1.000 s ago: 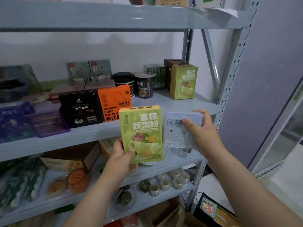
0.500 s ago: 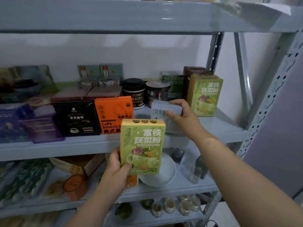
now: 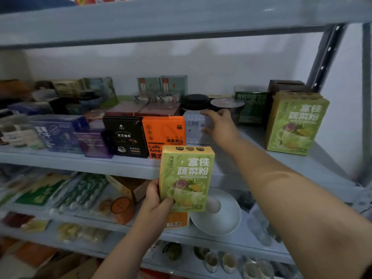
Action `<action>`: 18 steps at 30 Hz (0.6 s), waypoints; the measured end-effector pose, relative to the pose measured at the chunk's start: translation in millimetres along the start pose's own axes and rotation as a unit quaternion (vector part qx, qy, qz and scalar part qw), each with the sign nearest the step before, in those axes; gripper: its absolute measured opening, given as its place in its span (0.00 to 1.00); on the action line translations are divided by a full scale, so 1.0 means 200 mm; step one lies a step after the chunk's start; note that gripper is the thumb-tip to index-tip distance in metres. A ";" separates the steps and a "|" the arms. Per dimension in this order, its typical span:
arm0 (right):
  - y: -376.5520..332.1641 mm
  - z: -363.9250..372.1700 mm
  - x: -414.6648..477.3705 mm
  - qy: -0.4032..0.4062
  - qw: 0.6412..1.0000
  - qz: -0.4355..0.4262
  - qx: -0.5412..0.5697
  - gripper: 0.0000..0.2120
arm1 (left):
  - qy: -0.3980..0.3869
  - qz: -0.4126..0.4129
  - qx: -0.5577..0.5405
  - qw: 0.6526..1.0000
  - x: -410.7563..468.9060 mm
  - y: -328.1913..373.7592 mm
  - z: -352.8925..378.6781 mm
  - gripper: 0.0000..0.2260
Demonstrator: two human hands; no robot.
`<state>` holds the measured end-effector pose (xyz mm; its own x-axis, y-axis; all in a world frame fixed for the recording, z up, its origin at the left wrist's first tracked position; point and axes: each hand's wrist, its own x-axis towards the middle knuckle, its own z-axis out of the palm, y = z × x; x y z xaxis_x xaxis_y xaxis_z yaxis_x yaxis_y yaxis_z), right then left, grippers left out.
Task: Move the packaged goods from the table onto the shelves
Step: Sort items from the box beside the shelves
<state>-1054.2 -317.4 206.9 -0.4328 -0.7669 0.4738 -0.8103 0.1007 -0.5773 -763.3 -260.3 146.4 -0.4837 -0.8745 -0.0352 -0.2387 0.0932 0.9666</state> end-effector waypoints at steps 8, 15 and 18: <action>0.01 -0.08 -0.17 0.037 0.995 0.046 0.085 0.28 | 0.002 0.013 -0.011 1.000 0.02 0.01 0.04 0.17; 0.01 -0.23 -0.75 -0.102 0.905 0.090 0.403 0.13 | -0.006 0.080 -0.018 0.997 0.08 0.04 0.22 0.16; 0.08 -0.29 -0.80 -0.082 0.928 0.074 0.355 0.21 | -0.019 0.119 -0.008 0.993 0.11 0.08 0.35 0.16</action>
<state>-1020.3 -157.3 161.1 -0.4060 -0.8699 0.2803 -0.2576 -0.1854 -0.9483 -835.3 -244.4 143.0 -0.5558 -0.8103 0.1857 -0.1003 0.2871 0.9526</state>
